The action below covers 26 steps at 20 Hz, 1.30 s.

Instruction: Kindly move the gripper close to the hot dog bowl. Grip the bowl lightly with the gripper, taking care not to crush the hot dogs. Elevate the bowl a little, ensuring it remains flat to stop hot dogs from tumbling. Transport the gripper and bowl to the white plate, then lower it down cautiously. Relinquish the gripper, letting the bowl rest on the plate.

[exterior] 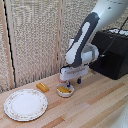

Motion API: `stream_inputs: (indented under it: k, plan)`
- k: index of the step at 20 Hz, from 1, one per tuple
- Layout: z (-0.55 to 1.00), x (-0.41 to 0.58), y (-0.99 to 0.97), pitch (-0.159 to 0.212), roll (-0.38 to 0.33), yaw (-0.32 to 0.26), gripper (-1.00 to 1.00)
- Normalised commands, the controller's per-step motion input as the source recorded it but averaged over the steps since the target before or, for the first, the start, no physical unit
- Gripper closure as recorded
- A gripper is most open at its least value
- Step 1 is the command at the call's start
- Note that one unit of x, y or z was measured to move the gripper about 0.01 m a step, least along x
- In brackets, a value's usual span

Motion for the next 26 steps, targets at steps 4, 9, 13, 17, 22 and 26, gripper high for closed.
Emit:
stream_inputs:
  k: [4,9,13,17,22,26]
  plan:
    - [-0.15,0.167,-0.04,0.000,-0.021,0.119,1.00]
    - [-0.05,0.042,0.00,0.011,-0.010,0.064,1.00]
    - [-0.03,-0.003,0.08,0.013,-0.033,0.014,1.00]
    - [-0.10,-0.014,0.08,0.001,-0.043,0.011,1.00]
    - [-0.04,0.000,0.02,-0.014,-0.005,0.009,1.00]
    - [0.09,-0.001,0.03,-0.063,0.003,0.058,1.00]
